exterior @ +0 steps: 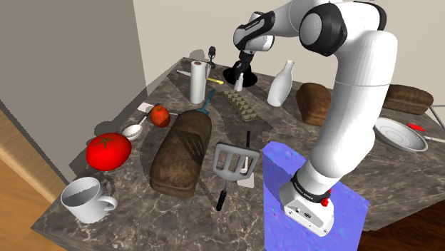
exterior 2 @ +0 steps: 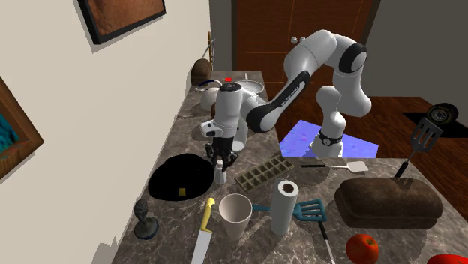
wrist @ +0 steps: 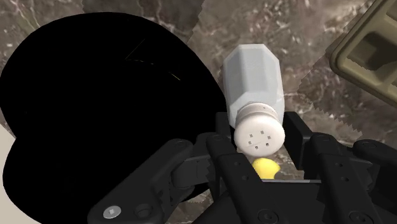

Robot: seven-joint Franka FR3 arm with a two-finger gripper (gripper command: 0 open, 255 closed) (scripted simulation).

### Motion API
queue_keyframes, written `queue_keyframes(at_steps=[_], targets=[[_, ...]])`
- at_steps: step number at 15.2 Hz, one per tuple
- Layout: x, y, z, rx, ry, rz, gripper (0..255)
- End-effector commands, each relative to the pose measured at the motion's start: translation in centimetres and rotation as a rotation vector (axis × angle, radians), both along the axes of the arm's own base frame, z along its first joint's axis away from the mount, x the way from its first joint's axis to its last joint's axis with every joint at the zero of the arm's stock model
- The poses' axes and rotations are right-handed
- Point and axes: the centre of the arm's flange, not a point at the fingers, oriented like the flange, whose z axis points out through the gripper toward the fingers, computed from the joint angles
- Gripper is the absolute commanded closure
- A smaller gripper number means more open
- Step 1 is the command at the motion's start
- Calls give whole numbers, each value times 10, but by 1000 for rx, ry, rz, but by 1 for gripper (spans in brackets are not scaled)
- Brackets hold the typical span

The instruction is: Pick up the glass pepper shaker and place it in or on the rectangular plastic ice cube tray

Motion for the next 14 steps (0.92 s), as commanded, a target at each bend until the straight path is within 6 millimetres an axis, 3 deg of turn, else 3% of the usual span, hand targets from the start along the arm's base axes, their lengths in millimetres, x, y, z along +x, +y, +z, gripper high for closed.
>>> queue_keyframes(at_steps=[1,5,14], targets=[[0,0,0,0,0,0,255],[0,0,0,0,0,0,255],[0,0,47,0,0,0,255]])
